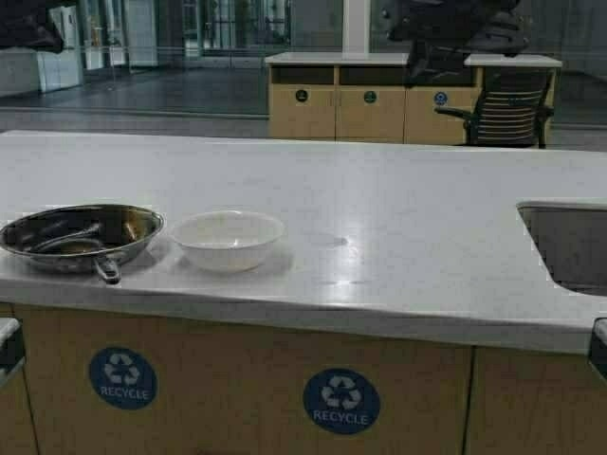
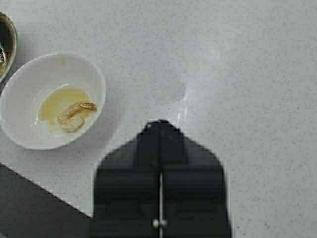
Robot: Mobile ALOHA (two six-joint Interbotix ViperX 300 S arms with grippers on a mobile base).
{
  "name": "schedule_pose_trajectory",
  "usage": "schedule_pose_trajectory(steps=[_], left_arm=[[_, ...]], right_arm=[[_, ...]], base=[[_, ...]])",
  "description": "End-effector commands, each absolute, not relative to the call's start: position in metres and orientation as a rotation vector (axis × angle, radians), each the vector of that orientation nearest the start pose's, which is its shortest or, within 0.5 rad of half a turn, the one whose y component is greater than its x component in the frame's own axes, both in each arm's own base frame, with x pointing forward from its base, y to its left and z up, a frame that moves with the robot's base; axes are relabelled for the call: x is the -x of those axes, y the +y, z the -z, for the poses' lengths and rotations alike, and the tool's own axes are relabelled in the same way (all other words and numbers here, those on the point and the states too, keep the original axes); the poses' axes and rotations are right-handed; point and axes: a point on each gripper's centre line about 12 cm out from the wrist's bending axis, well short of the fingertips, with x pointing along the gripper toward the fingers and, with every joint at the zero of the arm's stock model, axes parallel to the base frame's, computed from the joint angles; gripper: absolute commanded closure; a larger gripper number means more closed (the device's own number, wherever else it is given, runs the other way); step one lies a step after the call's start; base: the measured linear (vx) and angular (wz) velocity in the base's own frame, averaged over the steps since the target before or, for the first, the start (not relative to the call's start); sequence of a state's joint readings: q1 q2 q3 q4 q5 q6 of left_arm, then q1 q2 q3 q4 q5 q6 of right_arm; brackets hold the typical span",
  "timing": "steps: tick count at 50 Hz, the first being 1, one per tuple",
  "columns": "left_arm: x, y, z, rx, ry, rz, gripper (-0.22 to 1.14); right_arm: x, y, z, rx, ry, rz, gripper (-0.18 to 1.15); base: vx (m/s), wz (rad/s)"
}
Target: Add oil to the pan and cook the shrimp and serve it
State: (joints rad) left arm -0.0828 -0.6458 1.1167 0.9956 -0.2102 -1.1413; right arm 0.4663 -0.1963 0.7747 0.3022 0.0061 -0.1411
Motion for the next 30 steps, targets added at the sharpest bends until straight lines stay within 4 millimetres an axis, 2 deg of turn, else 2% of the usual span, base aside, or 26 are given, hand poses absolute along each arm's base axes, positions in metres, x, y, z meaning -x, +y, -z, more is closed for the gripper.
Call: schedule_pose_trajectory(steps=[1,10,24,30], left_arm=[[-0.245,-0.044,-0.227,0.168,0.372,0.252,0.87],[-0.245,-0.051,-0.228,0.177,0.349,0.314,0.87],[-0.251,-0.052,-0.221,0.183,0.380,0.316,0.87],[-0.252,-0.052,-0.218,0.186,0.391,0.314,0.87]], right_arm=[[-0.311,0.158,-0.213,-0.022,0.598,-0.416,0.91],[-0.309,0.159,-0.209,-0.016,0.630,-0.421,0.91],[-0.310,0.160,-0.194,-0.005,0.689,-0.419,0.91],[-0.310,0.160,-0.195,-0.006,0.686,-0.419,0.91]], base=[[0.00,0.00],[0.00,0.00],[0.00,0.00],[0.00,0.00]])
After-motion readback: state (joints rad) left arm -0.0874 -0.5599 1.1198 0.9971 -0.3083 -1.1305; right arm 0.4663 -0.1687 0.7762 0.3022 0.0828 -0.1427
